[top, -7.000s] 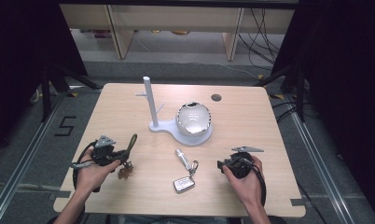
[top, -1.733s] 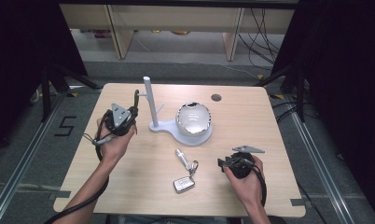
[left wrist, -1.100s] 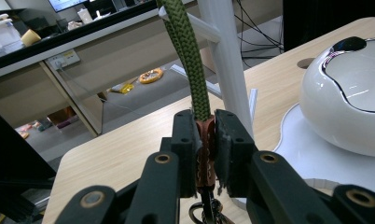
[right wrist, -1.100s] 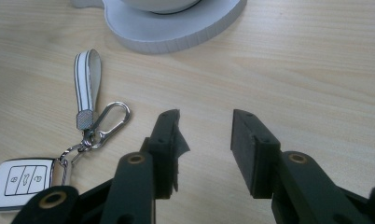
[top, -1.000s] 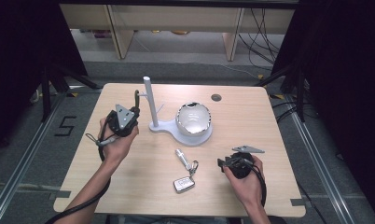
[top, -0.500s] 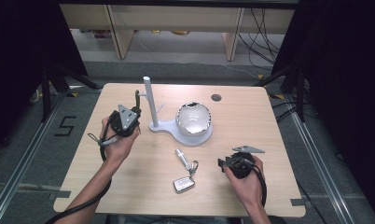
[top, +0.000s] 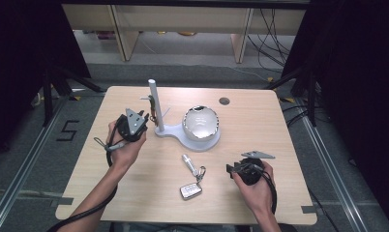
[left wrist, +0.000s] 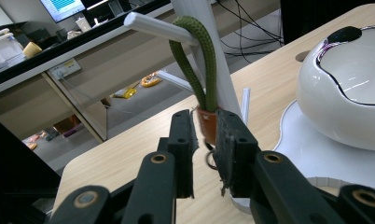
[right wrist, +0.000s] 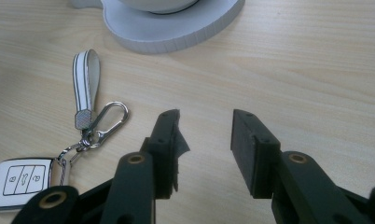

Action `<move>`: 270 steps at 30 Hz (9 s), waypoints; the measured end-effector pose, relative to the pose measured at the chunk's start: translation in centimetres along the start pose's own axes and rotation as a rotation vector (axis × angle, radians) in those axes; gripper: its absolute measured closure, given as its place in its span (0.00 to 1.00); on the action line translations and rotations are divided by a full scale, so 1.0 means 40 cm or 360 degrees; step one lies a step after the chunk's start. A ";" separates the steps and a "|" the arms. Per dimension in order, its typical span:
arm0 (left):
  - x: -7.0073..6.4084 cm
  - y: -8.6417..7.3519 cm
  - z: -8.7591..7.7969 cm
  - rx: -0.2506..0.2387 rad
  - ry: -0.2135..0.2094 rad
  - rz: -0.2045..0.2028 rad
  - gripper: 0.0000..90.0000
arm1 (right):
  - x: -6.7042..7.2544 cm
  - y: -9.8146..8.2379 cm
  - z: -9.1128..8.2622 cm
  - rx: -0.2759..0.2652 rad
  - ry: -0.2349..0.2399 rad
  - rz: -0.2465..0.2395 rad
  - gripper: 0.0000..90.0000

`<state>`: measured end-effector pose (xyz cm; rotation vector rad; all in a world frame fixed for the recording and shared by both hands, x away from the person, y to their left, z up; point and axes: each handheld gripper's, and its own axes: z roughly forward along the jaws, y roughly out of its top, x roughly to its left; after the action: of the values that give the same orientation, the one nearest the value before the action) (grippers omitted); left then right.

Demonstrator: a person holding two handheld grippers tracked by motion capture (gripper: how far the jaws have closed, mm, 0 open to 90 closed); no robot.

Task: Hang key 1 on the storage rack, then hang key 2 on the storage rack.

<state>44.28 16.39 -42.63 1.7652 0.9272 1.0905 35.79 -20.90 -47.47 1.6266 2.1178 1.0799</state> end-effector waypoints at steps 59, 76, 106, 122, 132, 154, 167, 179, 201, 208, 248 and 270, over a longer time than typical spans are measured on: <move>-0.237 -0.021 -0.102 0.0574 -0.1126 -0.0136 0.49 | -0.010 0.004 0.009 0.0017 -0.0016 -0.0047 0.67; -0.291 -0.012 -0.052 0.0730 -0.1175 -0.0126 0.54 | -0.005 0.005 0.009 0.0032 -0.0003 -0.0045 0.67; -0.225 -0.024 -0.068 0.0742 -0.1073 -0.0250 0.59 | 0.141 0.088 0.097 0.0612 0.0168 0.0306 0.76; -0.197 -0.047 -0.075 0.0741 -0.1046 -0.0283 0.58 | 0.174 0.113 0.176 0.0722 0.0054 0.0347 0.67; -0.196 -0.050 -0.075 0.0745 -0.1034 -0.0289 0.57 | 0.199 0.125 0.179 0.0795 -0.0050 0.0359 0.69; -0.195 -0.057 -0.073 0.0761 -0.1039 -0.0295 0.57 | 0.218 0.124 0.197 0.0883 -0.0123 0.0277 0.71; -0.194 -0.059 -0.073 0.0762 -0.1026 -0.0289 0.57 | 0.213 0.131 0.197 0.0905 -0.0127 0.0154 0.83; -0.179 -0.049 -0.070 0.0744 -0.1026 -0.0309 0.56 | 0.207 0.153 0.197 0.0885 -0.0142 0.0297 0.73; -0.179 -0.050 -0.069 0.0752 -0.1024 -0.0302 0.56 | 0.186 0.154 0.207 0.0903 -0.0133 0.0205 0.73; -0.178 -0.049 -0.073 0.0740 -0.1027 -0.0280 0.56 | 0.184 0.149 0.219 0.0914 -0.0158 0.0224 0.75; -0.170 -0.054 -0.070 0.0748 -0.1022 -0.0290 0.55 | 0.190 0.158 0.229 0.0850 -0.0177 0.0082 0.79; -0.170 -0.057 -0.071 0.0749 -0.1005 -0.0293 0.55 | 0.170 0.173 0.218 0.0842 -0.0160 0.0041 0.90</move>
<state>38.93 11.96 -46.01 2.1586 0.9552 0.1569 43.75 -10.55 -47.20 1.8764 2.4531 0.4419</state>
